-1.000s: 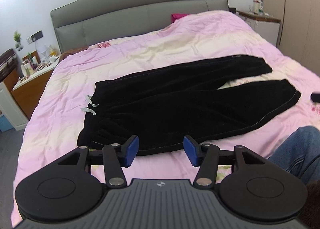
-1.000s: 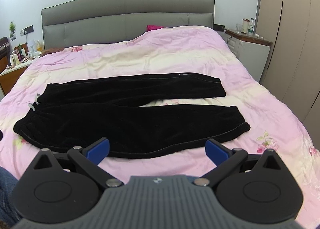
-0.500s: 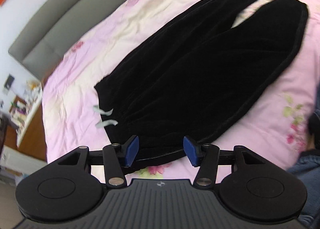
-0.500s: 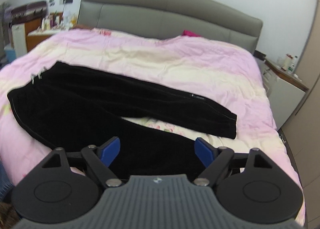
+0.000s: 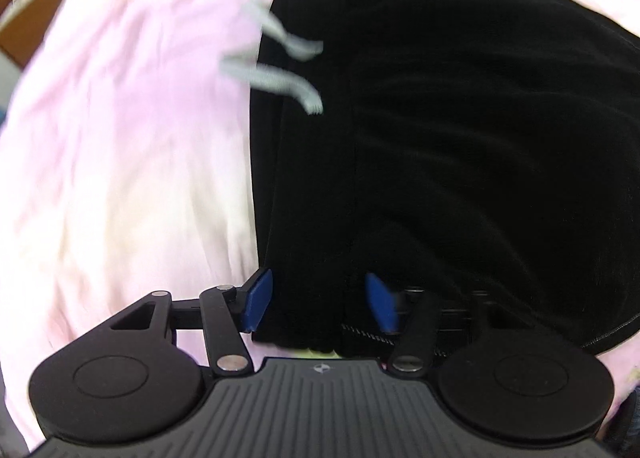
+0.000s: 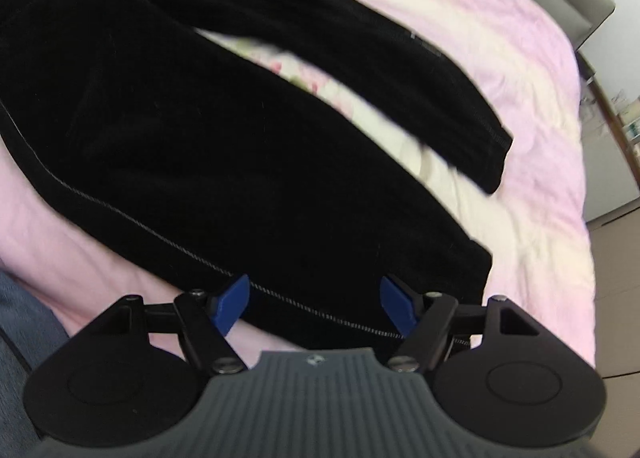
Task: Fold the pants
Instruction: 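Grasp the waistband of the black pants with both grippers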
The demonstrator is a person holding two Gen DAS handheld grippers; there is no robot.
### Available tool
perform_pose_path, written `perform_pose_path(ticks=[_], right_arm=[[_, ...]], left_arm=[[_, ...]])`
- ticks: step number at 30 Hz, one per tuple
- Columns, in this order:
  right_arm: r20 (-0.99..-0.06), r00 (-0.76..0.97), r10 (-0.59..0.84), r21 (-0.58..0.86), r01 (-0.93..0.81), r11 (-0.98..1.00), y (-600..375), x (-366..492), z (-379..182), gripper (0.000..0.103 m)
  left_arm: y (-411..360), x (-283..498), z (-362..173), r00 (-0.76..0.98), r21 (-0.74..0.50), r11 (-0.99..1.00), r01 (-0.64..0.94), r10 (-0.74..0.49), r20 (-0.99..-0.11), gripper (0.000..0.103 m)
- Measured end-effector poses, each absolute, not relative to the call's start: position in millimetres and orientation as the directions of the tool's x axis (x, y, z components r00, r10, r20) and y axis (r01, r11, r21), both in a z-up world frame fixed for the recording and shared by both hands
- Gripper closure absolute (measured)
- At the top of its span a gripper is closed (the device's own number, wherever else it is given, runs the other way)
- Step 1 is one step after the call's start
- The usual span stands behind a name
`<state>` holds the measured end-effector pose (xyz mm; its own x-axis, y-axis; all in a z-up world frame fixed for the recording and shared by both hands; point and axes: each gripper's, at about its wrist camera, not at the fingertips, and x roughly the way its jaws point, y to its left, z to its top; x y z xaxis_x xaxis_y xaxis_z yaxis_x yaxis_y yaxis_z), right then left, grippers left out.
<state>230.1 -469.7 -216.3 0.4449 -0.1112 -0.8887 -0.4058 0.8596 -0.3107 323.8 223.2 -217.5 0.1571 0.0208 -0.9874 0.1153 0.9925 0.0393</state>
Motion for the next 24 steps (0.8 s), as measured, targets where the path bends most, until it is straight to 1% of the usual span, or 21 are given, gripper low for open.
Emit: perform_pose_path(ticks=[3, 6, 10, 13, 14, 16, 18, 21, 24], right_arm=[[-0.904, 0.408, -0.128, -0.314, -0.431, 0.846, -478.9, 234.3, -228.4, 0.033], [-0.911, 0.391, -0.133, -0.318, -0.457, 0.830, -484.3, 236.5, -234.1, 0.033], [-0.911, 0.385, -0.149, -0.339, -0.495, 0.800, -489.1, 230.8, -234.8, 0.032], [-0.904, 0.400, -0.147, -0.346, -0.487, 0.802, -493.9, 227.7, -229.5, 0.030], [-0.902, 0.406, -0.148, -0.350, -0.485, 0.801, -494.1, 226.4, -228.0, 0.029], [-0.896, 0.418, -0.149, -0.363, -0.497, 0.789, -492.6, 222.7, -226.6, 0.029], [-0.896, 0.418, -0.149, -0.371, -0.521, 0.769, -490.7, 218.5, -227.6, 0.029], [-0.895, 0.413, -0.168, -0.399, -0.572, 0.717, -489.3, 212.5, -233.6, 0.029], [-0.889, 0.411, -0.200, -0.434, -0.619, 0.655, -489.1, 207.3, -239.3, 0.030]], left_arm=[[213.3, 318.9, -222.4, 0.105, 0.096, 0.979, 0.181, 0.078, -0.991, 0.053], [204.0, 313.2, -214.3, 0.123, 0.129, 0.961, 0.245, 0.101, -0.987, 0.056], [191.6, 300.9, -190.8, 0.146, 0.167, 0.930, 0.328, 0.125, -0.981, 0.056], [174.0, 282.9, -175.6, 0.201, 0.276, 0.848, 0.452, 0.205, -0.958, 0.056], [166.8, 274.1, -170.4, 0.239, 0.312, 0.810, 0.497, 0.218, -0.946, 0.054], [153.5, 261.2, -161.7, 0.305, 0.353, 0.748, 0.562, 0.209, -0.929, 0.040], [139.0, 249.4, -160.1, 0.358, 0.398, 0.677, 0.620, 0.207, -0.910, 0.033], [118.8, 229.9, -173.5, 0.393, 0.453, 0.518, 0.725, 0.229, -0.891, 0.033], [108.2, 214.0, -192.2, 0.431, 0.500, 0.357, 0.789, 0.257, -0.865, 0.033]])
